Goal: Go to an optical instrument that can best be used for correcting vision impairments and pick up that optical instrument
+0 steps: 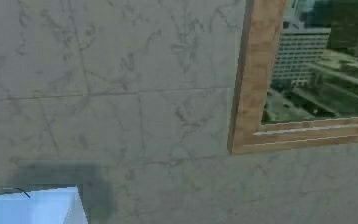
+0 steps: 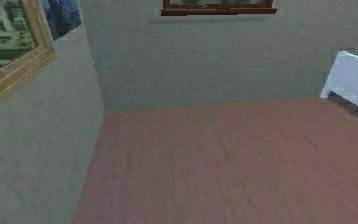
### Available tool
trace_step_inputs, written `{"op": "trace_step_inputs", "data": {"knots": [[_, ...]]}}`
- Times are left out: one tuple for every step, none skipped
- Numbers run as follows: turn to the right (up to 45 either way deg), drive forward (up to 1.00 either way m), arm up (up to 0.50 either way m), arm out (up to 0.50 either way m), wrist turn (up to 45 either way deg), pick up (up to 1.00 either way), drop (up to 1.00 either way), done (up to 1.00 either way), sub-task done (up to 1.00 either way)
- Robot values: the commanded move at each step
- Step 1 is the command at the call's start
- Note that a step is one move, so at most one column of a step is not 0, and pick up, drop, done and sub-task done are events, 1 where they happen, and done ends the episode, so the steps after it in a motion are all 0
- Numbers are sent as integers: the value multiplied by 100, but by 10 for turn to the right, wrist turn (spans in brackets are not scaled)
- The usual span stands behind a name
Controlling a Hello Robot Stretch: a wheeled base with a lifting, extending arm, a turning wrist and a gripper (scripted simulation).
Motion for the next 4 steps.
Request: {"op": "trace_step_inputs", "data": {"knots": [[-450, 0, 0, 0, 0, 0, 0, 0, 0], [-450, 0, 0, 0, 0, 0, 0, 0, 0], [-450, 0, 0, 0, 0, 0, 0, 0, 0], [0, 0, 50, 0, 0, 0, 0, 0, 0]]}}
